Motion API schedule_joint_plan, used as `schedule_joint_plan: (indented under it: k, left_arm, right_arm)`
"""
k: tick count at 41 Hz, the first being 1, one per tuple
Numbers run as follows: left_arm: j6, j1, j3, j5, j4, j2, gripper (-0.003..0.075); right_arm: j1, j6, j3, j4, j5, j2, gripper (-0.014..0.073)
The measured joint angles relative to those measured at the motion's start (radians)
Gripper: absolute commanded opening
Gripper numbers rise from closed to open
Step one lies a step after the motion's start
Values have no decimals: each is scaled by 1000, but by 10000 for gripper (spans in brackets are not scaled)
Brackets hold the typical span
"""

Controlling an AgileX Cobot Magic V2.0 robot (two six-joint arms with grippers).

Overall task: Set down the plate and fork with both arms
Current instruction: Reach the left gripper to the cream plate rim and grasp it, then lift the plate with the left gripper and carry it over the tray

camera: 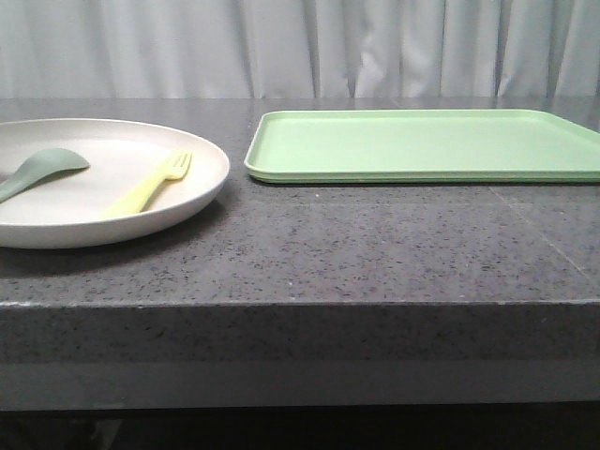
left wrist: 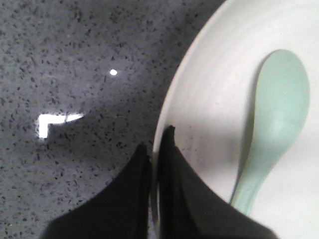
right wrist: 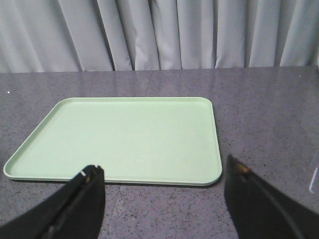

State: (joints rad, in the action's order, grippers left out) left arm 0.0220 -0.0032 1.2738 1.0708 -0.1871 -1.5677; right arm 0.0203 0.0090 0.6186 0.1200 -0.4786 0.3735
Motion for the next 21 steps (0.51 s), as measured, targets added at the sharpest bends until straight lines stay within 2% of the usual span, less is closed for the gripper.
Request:
schedule_joint_plan:
  k: [10, 16, 21]
  left_arm:
    - [59, 95, 17, 13, -101, 71, -18]
    - [80, 91, 48, 11, -183, 75, -18]
    - [101, 49, 70, -5, -242, 75, -18]
  right_arm:
    - [0, 0, 0, 0, -2, 0, 532]
    - [0, 0, 0, 0, -2, 0, 532]
    - [0, 0, 0, 0, -2, 0, 532]
